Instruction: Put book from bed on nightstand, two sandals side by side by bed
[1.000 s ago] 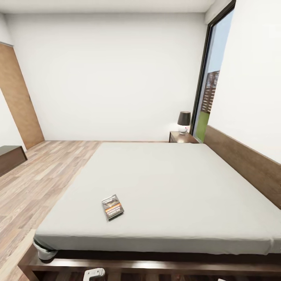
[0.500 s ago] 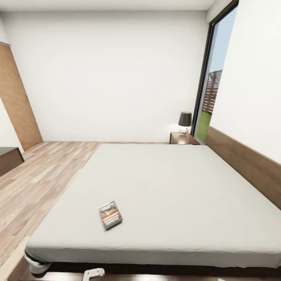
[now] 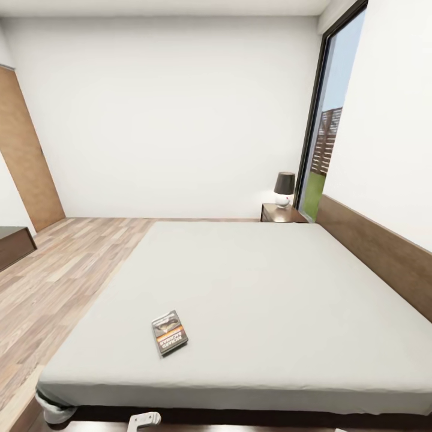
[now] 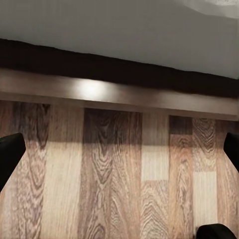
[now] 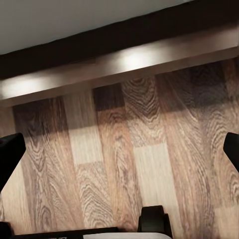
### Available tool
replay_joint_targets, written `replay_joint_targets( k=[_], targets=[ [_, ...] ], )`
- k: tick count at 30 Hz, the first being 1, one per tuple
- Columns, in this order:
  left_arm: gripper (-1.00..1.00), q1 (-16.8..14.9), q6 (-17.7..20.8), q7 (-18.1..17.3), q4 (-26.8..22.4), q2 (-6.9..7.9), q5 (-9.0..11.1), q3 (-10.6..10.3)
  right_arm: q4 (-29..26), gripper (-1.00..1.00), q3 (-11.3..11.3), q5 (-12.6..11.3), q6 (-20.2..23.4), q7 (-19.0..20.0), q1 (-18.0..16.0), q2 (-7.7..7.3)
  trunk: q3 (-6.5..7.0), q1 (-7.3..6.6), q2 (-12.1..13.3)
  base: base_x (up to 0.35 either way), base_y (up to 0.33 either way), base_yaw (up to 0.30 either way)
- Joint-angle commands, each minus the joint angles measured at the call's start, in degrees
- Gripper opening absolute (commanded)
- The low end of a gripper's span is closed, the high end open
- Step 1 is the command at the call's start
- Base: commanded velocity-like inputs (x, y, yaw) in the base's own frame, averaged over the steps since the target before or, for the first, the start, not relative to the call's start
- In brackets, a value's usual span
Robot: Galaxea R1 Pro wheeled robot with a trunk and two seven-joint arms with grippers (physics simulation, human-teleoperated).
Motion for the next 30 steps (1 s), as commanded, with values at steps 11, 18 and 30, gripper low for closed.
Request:
replay_joint_targets(
  k=[11, 18, 30],
  targets=[
    [1.0, 0.0, -0.4, -0.3, 0.0, 0.0, 0.4, 0.1, 0.0, 1.0, -0.1, -0.6, 0.1, 0.3, 0.0, -0.01, 0.3, -0.43, 0.8, 0.087, 0.0, 0.0],
    [1.0, 0.0, -0.4, -0.3, 0.0, 0.0, 0.3, 0.1, 0.0, 1.0, -0.1, -0.6, 0.1, 0.3, 0.0, -0.01, 1.56, -1.97, 3.6, 0.01, 0.0, 0.0],
    [1.0, -0.1, -0.6, -0.4, 0.0, -0.08, 0.3, 0.1, 0.1, 1.0, -0.1, -0.6, 0.1, 0.3, 0.0, -0.01, 3.71, -4.61, 8.4, 0.0, 0.0, 0.0]
  ],
)
